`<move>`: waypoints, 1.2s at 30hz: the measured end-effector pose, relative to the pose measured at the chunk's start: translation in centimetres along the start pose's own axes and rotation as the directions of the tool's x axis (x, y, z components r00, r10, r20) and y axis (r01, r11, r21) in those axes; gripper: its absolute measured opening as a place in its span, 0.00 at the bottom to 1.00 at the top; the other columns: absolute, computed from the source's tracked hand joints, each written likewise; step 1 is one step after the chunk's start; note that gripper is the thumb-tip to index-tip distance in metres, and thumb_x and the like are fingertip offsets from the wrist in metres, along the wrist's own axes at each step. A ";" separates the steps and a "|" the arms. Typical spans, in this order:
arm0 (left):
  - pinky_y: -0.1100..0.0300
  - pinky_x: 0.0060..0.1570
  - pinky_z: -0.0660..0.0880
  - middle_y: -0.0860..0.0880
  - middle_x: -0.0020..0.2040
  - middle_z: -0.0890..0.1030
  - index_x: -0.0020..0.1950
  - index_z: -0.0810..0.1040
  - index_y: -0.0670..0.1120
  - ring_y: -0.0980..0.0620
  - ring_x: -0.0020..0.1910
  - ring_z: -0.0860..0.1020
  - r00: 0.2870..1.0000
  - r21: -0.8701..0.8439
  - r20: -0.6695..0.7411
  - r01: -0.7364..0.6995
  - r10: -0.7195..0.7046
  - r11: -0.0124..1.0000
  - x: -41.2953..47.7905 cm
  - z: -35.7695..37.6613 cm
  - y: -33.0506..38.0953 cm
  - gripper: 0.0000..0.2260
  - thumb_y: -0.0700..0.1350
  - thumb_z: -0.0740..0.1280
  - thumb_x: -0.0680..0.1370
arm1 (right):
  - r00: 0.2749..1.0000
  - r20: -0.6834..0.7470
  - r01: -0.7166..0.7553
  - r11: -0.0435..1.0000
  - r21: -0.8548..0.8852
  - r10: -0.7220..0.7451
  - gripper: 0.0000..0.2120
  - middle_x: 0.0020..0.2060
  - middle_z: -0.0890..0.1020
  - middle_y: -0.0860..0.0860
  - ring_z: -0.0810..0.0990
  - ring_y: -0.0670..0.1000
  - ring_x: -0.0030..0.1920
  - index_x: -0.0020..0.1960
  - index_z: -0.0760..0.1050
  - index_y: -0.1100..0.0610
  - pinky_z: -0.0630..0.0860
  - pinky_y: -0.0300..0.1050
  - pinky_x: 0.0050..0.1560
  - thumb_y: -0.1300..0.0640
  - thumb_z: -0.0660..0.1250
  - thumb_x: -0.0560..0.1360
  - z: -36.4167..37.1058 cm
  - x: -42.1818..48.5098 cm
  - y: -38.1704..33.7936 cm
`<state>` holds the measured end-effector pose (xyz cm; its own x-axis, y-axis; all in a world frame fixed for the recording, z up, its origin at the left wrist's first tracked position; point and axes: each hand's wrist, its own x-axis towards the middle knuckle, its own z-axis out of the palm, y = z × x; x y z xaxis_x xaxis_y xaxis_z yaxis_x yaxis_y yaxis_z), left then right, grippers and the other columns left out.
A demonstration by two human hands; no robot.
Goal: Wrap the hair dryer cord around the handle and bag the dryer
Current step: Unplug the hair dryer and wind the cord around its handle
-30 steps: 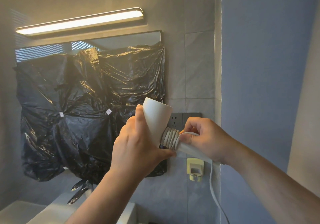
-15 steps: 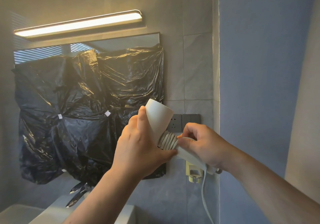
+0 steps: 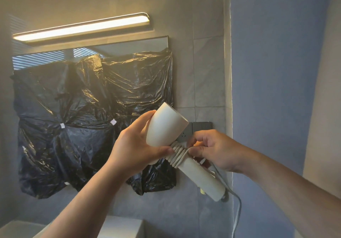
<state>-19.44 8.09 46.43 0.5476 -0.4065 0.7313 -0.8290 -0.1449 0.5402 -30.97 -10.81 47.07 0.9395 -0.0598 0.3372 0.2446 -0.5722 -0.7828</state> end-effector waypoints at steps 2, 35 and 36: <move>0.59 0.46 0.79 0.64 0.54 0.81 0.58 0.69 0.77 0.57 0.52 0.81 0.999 -0.049 -0.034 -0.032 0.030 0.998 0.0 -0.3 0.2 0.37 0.58 0.78 0.53 | 1.000 0.003 0.005 1.000 0.026 -0.005 0.08 0.32 0.80 0.53 0.76 0.52 0.34 0.38 0.78 0.52 0.75 0.49 0.35 0.61 0.68 0.75 -0.2 0.1 -0.2; 0.42 0.45 0.82 0.46 0.53 0.84 0.62 0.80 0.56 0.41 0.51 0.83 0.995 -0.436 -0.098 -0.071 0.031 0.897 -0.9 0.0 1.2 0.33 0.52 0.79 0.57 | 0.951 0.209 -0.031 0.601 0.799 -0.228 0.16 0.41 0.84 0.52 0.83 0.50 0.35 0.49 0.82 0.48 0.81 0.41 0.34 0.47 0.79 0.62 1.8 0.2 5.1; 0.42 0.45 0.82 0.46 0.53 0.84 0.62 0.80 0.57 0.41 0.51 0.83 0.993 -0.440 -0.116 -0.070 0.021 0.895 -0.9 0.2 1.1 0.32 0.52 0.79 0.57 | 0.937 0.173 -0.009 0.474 0.880 -0.302 0.14 0.44 0.84 0.53 0.84 0.51 0.39 0.53 0.81 0.49 0.81 0.41 0.38 0.50 0.76 0.68 2.7 0.3 5.6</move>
<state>-20.91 8.13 46.29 0.5393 -0.3023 0.7860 -0.7309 0.2954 0.6152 -28.68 -11.85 41.37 0.8481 0.2583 0.4625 0.3185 0.4491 -0.8348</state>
